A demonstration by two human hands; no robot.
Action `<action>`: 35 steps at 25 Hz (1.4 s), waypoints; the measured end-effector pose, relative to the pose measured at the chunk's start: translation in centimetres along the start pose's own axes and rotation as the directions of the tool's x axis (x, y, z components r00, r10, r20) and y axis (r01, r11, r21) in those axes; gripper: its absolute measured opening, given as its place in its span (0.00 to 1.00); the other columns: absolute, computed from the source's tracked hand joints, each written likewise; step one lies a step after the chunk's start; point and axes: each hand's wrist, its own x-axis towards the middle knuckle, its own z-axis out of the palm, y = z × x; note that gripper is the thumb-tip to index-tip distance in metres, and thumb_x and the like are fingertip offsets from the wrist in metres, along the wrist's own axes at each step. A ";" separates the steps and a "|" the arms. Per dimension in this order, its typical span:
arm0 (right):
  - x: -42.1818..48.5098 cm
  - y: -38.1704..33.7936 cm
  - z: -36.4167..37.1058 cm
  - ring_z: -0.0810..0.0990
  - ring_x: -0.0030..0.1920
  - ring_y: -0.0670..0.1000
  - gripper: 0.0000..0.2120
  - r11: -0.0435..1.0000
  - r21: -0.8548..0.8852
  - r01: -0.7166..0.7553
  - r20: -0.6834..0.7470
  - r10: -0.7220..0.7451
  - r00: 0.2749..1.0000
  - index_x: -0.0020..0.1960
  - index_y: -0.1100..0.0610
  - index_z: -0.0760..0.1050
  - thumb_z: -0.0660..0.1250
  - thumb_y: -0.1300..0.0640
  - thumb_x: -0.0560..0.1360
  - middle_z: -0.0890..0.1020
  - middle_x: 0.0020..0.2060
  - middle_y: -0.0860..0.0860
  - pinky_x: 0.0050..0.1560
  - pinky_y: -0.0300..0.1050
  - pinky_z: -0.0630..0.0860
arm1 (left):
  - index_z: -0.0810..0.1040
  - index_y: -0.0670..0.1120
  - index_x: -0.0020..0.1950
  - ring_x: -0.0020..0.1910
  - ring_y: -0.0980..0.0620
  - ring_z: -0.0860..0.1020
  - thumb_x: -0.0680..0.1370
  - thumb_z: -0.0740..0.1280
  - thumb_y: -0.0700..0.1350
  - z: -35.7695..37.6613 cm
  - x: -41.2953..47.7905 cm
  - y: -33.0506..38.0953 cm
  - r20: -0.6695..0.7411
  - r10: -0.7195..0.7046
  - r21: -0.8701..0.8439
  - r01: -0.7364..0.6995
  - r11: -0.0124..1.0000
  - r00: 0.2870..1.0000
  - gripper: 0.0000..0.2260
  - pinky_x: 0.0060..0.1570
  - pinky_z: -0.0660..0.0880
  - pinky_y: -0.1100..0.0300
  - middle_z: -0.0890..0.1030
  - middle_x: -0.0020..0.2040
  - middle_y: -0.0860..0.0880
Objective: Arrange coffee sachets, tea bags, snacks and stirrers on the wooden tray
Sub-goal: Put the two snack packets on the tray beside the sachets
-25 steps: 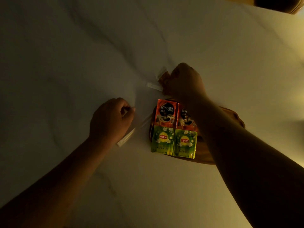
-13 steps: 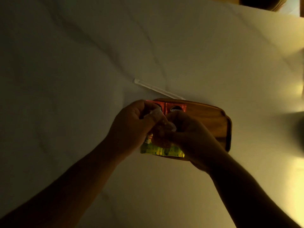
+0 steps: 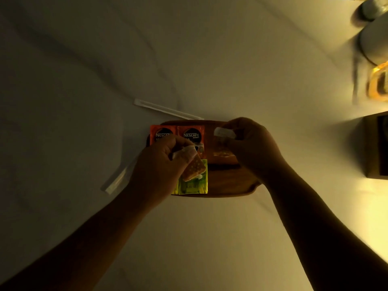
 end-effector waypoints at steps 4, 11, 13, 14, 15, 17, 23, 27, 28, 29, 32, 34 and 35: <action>-0.3 0.6 0.3 0.80 0.57 0.47 0.20 0.924 -0.333 0.189 -0.105 -0.235 0.966 0.65 0.45 0.73 0.72 0.50 0.74 0.79 0.60 0.47 0.44 0.38 0.77 | 0.80 0.53 0.53 0.43 0.68 0.82 0.79 0.68 0.53 0.3 -0.3 -0.4 0.030 -0.018 -0.011 0.018 1.000 0.999 0.07 0.33 0.76 0.73 0.83 0.42 0.57; -3.7 2.9 1.4 0.73 0.70 0.61 0.28 0.639 -0.610 0.470 0.194 -0.454 0.870 0.70 0.52 0.76 0.74 0.52 0.71 0.77 0.69 0.53 0.60 0.59 0.78 | 0.78 0.58 0.51 0.45 0.69 0.81 0.79 0.67 0.54 1.0 -0.8 -0.7 0.072 -0.037 -0.015 0.038 0.999 0.997 0.03 0.32 0.77 0.71 0.83 0.44 0.57; -4.1 2.4 1.4 0.72 0.70 0.60 0.26 0.656 -0.593 0.467 0.169 -0.466 0.868 0.70 0.52 0.76 0.69 0.50 0.73 0.77 0.69 0.53 0.60 0.57 0.76 | 0.77 0.58 0.50 0.45 0.70 0.81 0.78 0.67 0.56 1.1 -0.9 -0.6 0.088 -0.041 -0.021 0.043 0.999 0.995 0.04 0.32 0.77 0.72 0.83 0.45 0.57; -4.4 2.2 1.2 0.74 0.68 0.57 0.24 0.696 -0.561 0.448 0.096 -0.483 0.871 0.69 0.51 0.77 0.67 0.49 0.74 0.78 0.67 0.52 0.58 0.52 0.77 | 0.77 0.58 0.50 0.45 0.70 0.81 0.77 0.67 0.58 1.2 -0.9 -0.5 0.100 -0.039 -0.032 0.042 0.999 0.994 0.06 0.33 0.77 0.72 0.83 0.45 0.57; -4.9 2.1 0.9 0.76 0.65 0.51 0.20 0.769 -0.485 0.417 0.005 -0.474 0.880 0.66 0.49 0.77 0.66 0.48 0.76 0.80 0.64 0.49 0.54 0.45 0.78 | 0.77 0.58 0.50 0.46 0.69 0.81 0.75 0.67 0.59 1.3 -1.0 -0.4 0.111 -0.032 -0.041 0.037 0.998 0.993 0.08 0.34 0.78 0.71 0.83 0.45 0.57; -6.2 1.8 0.4 0.81 0.52 0.39 0.12 0.937 -0.190 0.295 -0.034 -0.306 0.951 0.57 0.43 0.79 0.63 0.43 0.78 0.83 0.50 0.38 0.39 0.32 0.78 | 0.77 0.57 0.50 0.46 0.66 0.82 0.74 0.68 0.60 1.8 -1.0 -0.1 0.129 -0.010 -0.018 0.012 1.000 0.992 0.09 0.36 0.80 0.69 0.83 0.45 0.57; -8.4 3.2 0.6 0.82 0.30 0.40 0.05 0.996 0.075 -0.039 0.169 0.026 0.985 0.43 0.43 0.81 0.69 0.49 0.78 0.84 0.34 0.36 0.28 0.33 0.76 | 0.78 0.53 0.52 0.38 0.63 0.79 0.77 0.70 0.56 4.7 -0.9 0.9 0.208 0.181 0.238 -0.229 0.944 0.961 0.08 0.33 0.75 0.73 0.80 0.43 0.59; -7.8 4.0 0.8 0.84 0.29 0.44 0.04 0.983 0.052 -0.173 0.225 0.158 0.961 0.44 0.45 0.81 0.70 0.52 0.78 0.86 0.34 0.40 0.28 0.34 0.78 | 0.80 0.49 0.54 0.46 0.56 0.77 0.78 0.69 0.54 4.3 -1.2 0.3 0.157 0.327 0.472 -0.362 0.804 0.932 0.11 0.42 0.71 0.69 0.81 0.48 0.51; -7.8 3.9 0.9 0.84 0.29 0.43 0.04 0.981 0.022 -0.191 0.233 0.181 0.955 0.44 0.44 0.81 0.70 0.51 0.78 0.86 0.33 0.40 0.27 0.34 0.77 | 0.80 0.48 0.54 0.46 0.54 0.78 0.78 0.68 0.53 3.7 -1.4 -0.1 0.141 0.333 0.494 -0.358 0.792 0.932 0.10 0.42 0.72 0.67 0.82 0.48 0.50; -7.8 3.9 1.1 0.83 0.28 0.43 0.03 0.980 -0.012 -0.198 0.230 0.195 0.953 0.45 0.43 0.80 0.70 0.50 0.78 0.86 0.32 0.41 0.26 0.34 0.76 | 0.80 0.48 0.53 0.45 0.54 0.79 0.78 0.68 0.52 3.0 -1.6 -0.6 0.122 0.331 0.508 -0.345 0.789 0.936 0.09 0.41 0.72 0.67 0.82 0.47 0.50; -8.1 3.5 1.2 0.82 0.28 0.40 0.05 0.959 -0.250 -0.130 0.158 0.173 0.972 0.47 0.42 0.81 0.68 0.44 0.78 0.83 0.30 0.45 0.25 0.34 0.73 | 0.80 0.48 0.50 0.40 0.56 0.77 0.79 0.69 0.50 -0.1 -2.2 -2.5 0.013 0.307 0.564 -0.260 0.784 0.952 0.06 0.38 0.67 0.70 0.81 0.44 0.51; -8.4 3.1 1.0 0.79 0.26 0.43 0.13 0.878 -0.477 -0.041 0.070 0.084 0.994 0.40 0.44 0.78 0.66 0.38 0.77 0.80 0.27 0.43 0.26 0.35 0.70 | 0.80 0.49 0.51 0.38 0.57 0.74 0.78 0.70 0.49 -2.6 -2.6 -3.9 -0.106 0.267 0.607 -0.151 0.781 0.958 0.05 0.35 0.63 0.69 0.80 0.44 0.52; -8.4 2.4 0.9 0.77 0.24 0.42 0.17 0.844 -0.536 -0.026 0.010 0.037 0.999 0.35 0.45 0.75 0.65 0.37 0.76 0.78 0.25 0.43 0.25 0.36 0.69 | 0.80 0.49 0.52 0.38 0.56 0.74 0.78 0.70 0.49 -3.8 -2.7 -4.8 -0.164 0.240 0.618 -0.090 0.781 0.957 0.06 0.34 0.63 0.66 0.79 0.44 0.52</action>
